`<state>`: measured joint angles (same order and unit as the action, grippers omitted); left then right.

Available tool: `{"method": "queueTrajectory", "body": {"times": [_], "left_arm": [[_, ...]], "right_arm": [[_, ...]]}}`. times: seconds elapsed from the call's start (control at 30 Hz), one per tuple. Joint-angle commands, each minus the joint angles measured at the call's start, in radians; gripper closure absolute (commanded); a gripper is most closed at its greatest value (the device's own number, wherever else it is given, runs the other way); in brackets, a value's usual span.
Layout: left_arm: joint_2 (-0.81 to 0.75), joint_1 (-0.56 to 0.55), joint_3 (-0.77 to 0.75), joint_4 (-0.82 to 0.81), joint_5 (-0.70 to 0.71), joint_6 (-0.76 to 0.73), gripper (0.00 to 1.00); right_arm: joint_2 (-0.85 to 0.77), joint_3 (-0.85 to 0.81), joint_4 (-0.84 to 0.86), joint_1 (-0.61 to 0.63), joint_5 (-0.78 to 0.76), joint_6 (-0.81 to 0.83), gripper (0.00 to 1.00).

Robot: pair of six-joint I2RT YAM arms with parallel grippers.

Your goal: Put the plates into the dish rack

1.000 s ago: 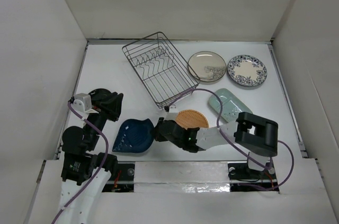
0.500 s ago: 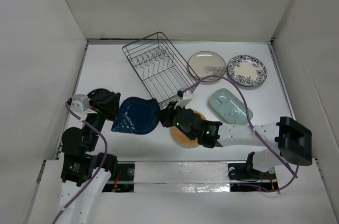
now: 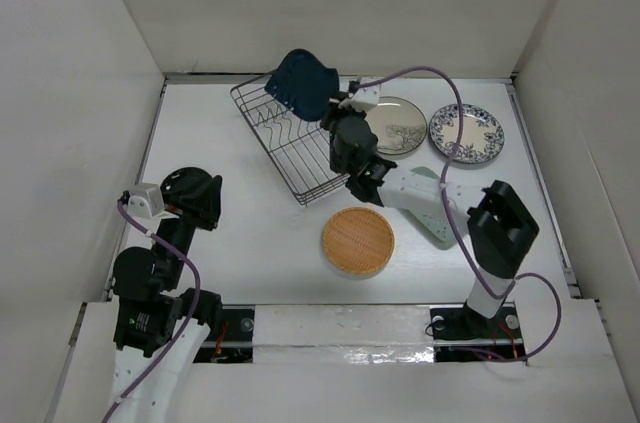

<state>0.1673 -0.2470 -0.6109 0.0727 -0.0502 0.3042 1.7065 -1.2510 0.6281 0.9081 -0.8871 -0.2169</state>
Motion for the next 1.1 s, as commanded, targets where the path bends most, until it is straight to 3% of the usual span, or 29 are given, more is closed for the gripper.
{"method": "queueTrajectory", "body": {"times": [0.0,0.3,0.53,1.07], "left_arm": [[0.008,-0.001,-0.009,-0.039,-0.028,-0.007,0.75],[0.038,-0.001,-0.012,-0.034,-0.043,-0.007,0.76],[0.060,-0.001,-0.012,-0.036,-0.056,-0.010,0.76],[0.063,-0.001,-0.010,-0.039,-0.059,-0.008,0.76]], "right_arm": [[0.076,-0.189,0.349,-0.049,-0.102,0.204,1.00],[0.494,-0.586,0.576,-0.123,-0.107,0.698,1.00],[0.620,-0.748,0.492,-0.167,-0.036,0.715,1.00],[0.640,-0.663,0.475,-0.158,-0.035,0.709,1.00]]}}
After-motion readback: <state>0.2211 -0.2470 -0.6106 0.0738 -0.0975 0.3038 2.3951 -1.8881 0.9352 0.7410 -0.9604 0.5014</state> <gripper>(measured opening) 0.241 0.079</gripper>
